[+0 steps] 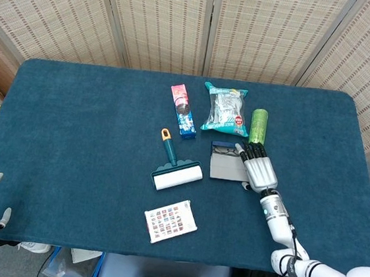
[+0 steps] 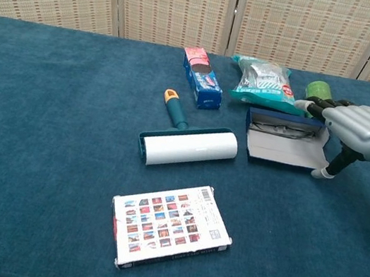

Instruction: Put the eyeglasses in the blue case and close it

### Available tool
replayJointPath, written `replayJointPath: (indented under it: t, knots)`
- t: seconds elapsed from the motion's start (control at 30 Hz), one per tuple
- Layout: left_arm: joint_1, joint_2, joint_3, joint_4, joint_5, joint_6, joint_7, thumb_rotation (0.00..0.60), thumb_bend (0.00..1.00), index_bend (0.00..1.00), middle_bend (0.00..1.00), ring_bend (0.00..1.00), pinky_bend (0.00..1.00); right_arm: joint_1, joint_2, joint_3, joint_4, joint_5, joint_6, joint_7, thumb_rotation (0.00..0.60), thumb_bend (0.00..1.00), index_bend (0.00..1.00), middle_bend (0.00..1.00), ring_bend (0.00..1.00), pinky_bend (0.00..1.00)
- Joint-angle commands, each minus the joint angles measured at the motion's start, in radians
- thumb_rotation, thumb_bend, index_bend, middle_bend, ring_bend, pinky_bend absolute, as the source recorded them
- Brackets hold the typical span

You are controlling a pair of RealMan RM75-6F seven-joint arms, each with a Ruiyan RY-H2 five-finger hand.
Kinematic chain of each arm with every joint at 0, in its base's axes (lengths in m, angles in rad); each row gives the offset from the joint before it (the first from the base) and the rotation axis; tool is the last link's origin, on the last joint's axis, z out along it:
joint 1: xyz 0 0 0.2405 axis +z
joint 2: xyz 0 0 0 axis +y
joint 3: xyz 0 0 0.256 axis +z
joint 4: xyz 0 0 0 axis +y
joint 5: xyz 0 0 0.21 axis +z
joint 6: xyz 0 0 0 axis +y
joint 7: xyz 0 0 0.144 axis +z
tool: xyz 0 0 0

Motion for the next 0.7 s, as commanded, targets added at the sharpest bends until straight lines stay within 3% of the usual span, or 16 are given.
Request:
replayJointPath:
  t: [0.03, 0.33, 0.43, 0.7]
  knots:
    - [0.0, -0.001, -0.001, 0.002, -0.002, -0.001, -0.001, 0.6, 0.4, 0.0, 0.0, 0.0, 0.0, 0.008, -0.003, 0.008, 0.004, 0.0, 0.0, 0.005, 0.6, 0.3, 0.0, 0.0, 0.0, 0.0]
    - [-0.002, -0.008, -0.003, 0.012, -0.012, -0.012, -0.004, 0.6, 0.4, 0.0, 0.0, 0.0, 0.0, 0.04, -0.034, 0.033, 0.048, 0.016, -0.027, 0.021, 0.6, 0.3, 0.0, 0.02, 0.0, 0.0]
    - [-0.002, -0.007, -0.003, 0.011, -0.012, -0.012, -0.002, 0.6, 0.4, 0.0, 0.0, 0.0, 0.0, 0.05, -0.05, 0.035, 0.059, 0.01, -0.03, 0.041, 0.6, 0.3, 0.05, 0.04, 0.0, 0.0]
    - [0.001, -0.006, -0.003, 0.013, -0.017, -0.014, -0.004, 0.6, 0.4, 0.0, 0.0, 0.0, 0.0, 0.057, -0.083, 0.027, 0.104, -0.027, -0.004, 0.086, 0.6, 0.3, 0.46, 0.14, 0.0, 0.0]
